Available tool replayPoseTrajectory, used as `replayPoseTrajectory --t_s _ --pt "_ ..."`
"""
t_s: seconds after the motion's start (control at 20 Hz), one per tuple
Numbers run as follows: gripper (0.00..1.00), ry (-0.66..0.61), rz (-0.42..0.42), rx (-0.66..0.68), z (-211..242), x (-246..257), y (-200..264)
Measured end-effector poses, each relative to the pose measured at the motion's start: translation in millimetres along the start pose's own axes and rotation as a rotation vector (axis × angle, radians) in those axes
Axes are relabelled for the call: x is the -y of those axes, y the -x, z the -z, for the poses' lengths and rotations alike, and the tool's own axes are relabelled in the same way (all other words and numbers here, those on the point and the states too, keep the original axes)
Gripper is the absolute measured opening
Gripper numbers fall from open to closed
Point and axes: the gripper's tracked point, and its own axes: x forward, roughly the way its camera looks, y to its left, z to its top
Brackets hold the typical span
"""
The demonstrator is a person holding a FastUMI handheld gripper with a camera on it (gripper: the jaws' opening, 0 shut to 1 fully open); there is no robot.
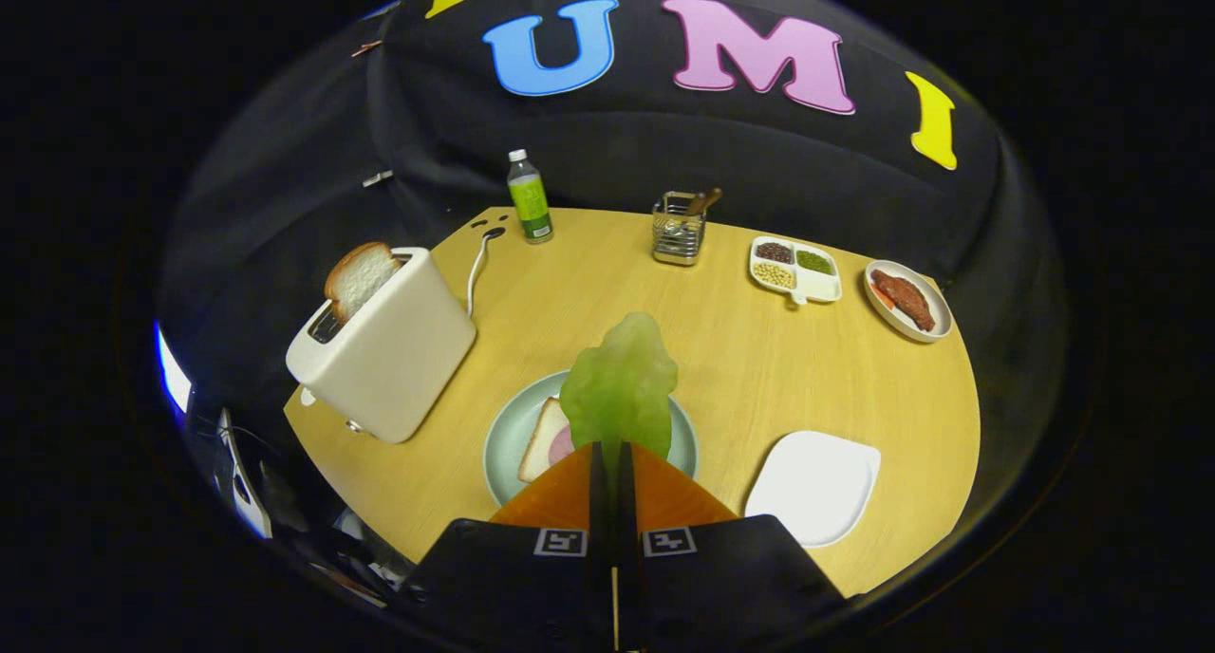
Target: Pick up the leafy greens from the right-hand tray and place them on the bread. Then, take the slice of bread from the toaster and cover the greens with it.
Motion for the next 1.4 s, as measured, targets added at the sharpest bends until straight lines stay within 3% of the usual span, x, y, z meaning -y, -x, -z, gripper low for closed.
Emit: replayPoseTrajectory --t_s 0.35,0.75,0.8,0.95,1.1,1.4 --pt "0.08 0.059 0.023 -0.077 18 -19 -39" --pt "0.23 0.083 0.089 -0.119 32 -20 -68" --pt "0.29 0.080 0.095 -0.119 32 -20 -68" --pt "0.96 0.067 0.088 -0.087 22 -29 -62" --pt "0.99 0.058 0.076 -0.026 3 -37 -52" --pt "0.99 0.040 -0.004 0.153 -80 -80 -16"
